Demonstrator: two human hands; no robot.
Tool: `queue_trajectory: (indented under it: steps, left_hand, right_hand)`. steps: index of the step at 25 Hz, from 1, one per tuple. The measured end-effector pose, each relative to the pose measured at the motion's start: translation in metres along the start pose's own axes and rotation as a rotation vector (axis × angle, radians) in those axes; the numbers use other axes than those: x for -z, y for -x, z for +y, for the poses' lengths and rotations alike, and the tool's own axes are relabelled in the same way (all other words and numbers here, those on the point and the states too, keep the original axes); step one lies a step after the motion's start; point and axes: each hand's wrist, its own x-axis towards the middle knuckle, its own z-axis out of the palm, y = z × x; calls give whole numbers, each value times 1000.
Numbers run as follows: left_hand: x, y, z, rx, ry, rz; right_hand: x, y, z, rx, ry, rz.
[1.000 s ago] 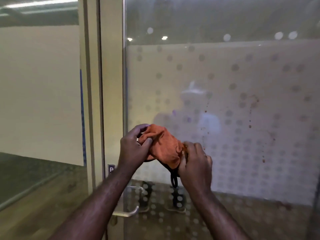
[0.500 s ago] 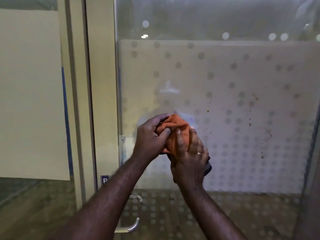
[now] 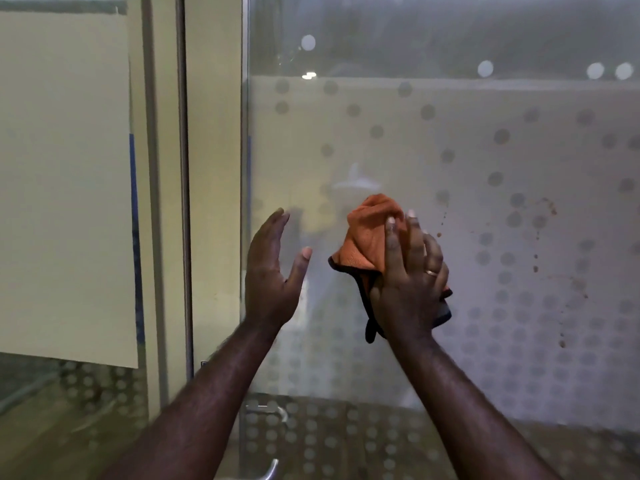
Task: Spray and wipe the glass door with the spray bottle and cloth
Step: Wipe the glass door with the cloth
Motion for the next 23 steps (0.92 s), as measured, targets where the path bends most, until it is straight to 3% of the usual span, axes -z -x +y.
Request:
queue_trajectory:
  steps: [6, 13, 17, 20, 23]
  left_hand:
    - [-13, -5, -29, -97, -147, -51]
    - [-24, -23, -52, -359, -142, -37]
    - [-23, -20, -60, -383, -1, 13]
    - [-20, -23, -61, -375, 69, 23]
    - [-16, -24, -62, -408, 62, -23]
  right_hand:
    - [-23, 15, -8, 302, 8, -98]
    - [-26, 20, -5, 237, 107, -8]
    - [-28, 11, -19, 36, 93, 75]
    - [-39, 54, -41, 256, 89, 20]
    - [-31, 103, -21, 484, 172, -67]
